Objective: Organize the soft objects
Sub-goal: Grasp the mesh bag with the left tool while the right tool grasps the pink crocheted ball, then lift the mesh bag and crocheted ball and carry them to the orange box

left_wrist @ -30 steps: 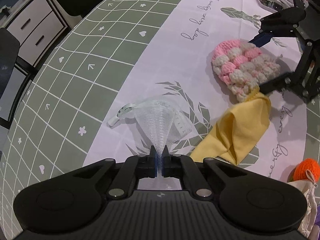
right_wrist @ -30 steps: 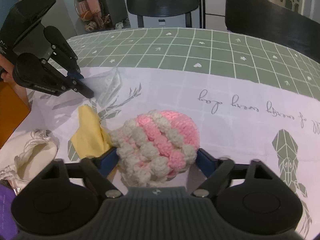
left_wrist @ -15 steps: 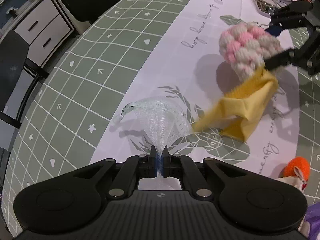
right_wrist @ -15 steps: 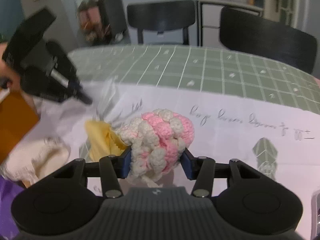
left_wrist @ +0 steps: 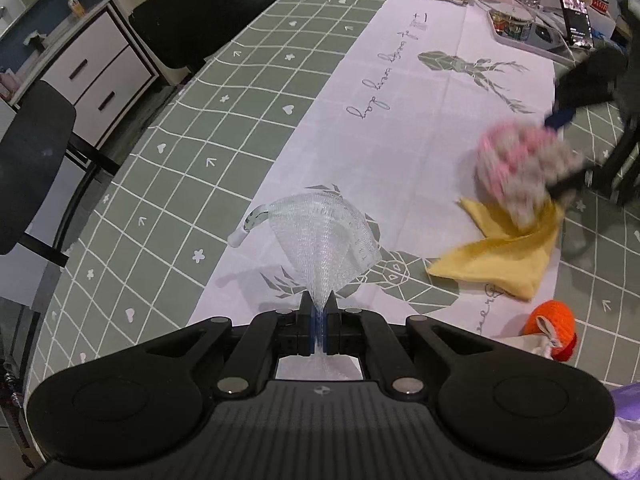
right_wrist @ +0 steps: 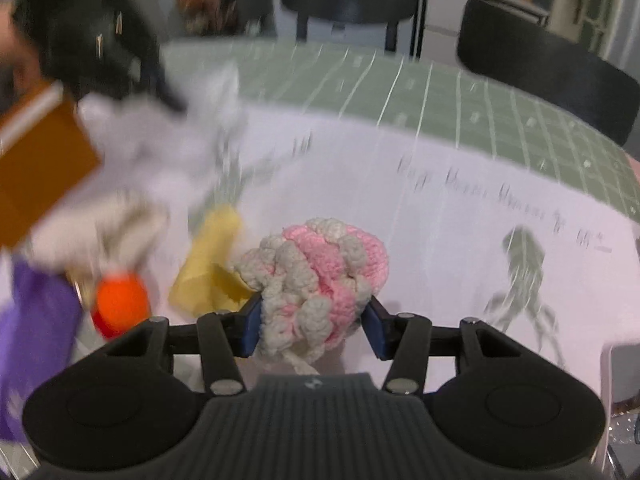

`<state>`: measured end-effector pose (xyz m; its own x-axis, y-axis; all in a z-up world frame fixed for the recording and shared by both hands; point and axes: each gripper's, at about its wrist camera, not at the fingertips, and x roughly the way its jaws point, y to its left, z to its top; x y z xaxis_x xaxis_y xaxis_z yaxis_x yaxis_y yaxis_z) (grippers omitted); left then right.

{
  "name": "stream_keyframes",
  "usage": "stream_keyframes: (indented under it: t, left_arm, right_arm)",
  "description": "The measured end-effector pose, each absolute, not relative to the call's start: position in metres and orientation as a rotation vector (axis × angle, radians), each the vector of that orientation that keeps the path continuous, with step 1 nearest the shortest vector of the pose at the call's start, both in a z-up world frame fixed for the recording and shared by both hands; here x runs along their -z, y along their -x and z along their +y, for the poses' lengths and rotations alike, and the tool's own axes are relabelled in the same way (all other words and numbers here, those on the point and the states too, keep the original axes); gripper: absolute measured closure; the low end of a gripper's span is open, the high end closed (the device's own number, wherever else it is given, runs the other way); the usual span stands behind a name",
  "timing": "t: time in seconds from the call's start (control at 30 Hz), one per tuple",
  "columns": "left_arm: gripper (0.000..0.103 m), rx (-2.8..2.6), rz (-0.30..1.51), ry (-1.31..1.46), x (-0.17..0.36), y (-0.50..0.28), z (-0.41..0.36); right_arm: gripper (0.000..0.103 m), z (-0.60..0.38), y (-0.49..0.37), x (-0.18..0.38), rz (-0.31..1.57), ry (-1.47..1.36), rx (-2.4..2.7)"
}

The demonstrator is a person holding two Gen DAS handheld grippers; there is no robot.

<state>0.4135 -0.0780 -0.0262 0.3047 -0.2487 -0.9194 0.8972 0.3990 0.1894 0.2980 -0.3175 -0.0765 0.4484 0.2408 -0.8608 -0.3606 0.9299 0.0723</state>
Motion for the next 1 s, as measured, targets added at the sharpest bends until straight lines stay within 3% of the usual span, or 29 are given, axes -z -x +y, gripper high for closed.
stream_keyframes:
  t: [0.1, 0.2, 0.4, 0.6, 0.7, 0.8, 1.0]
  left_arm:
    - [0.100, 0.883, 0.956, -0.828, 0.021, -0.410, -0.076]
    - [0.100, 0.878, 0.956, -0.839, 0.019, -0.407, -0.074]
    - [0.100, 0.873, 0.959, -0.837, 0.018, -0.404, -0.074]
    - [0.100, 0.874, 0.963, -0.840, 0.018, -0.401, -0.073]
    - [0.100, 0.871, 0.959, -0.841, 0.014, -0.399, -0.072]
    - [0.100, 0.870, 0.947, -0.835, 0.007, -0.396, -0.070]
    - [0.100, 0.873, 0.920, -0.827, -0.007, -0.382, -0.064]
  right_arm:
    - [0.036, -0.312, -0.289, 0.094, 1.093, 0.139, -0.396]
    - [0.028, -0.321, -0.289, 0.095, 1.107, 0.059, -0.378]
    - [0.024, -0.351, -0.303, 0.088, 1.095, -0.256, -0.303]
    - [0.034, -0.338, -0.314, 0.099, 1.130, -0.221, -0.276]
    - [0.066, -0.339, -0.311, 0.095, 1.111, -0.200, -0.299]
    - [0.081, -0.340, -0.308, 0.084, 1.076, -0.139, -0.295]
    - [0.082, -0.345, -0.294, 0.051, 0.988, -0.021, -0.245]
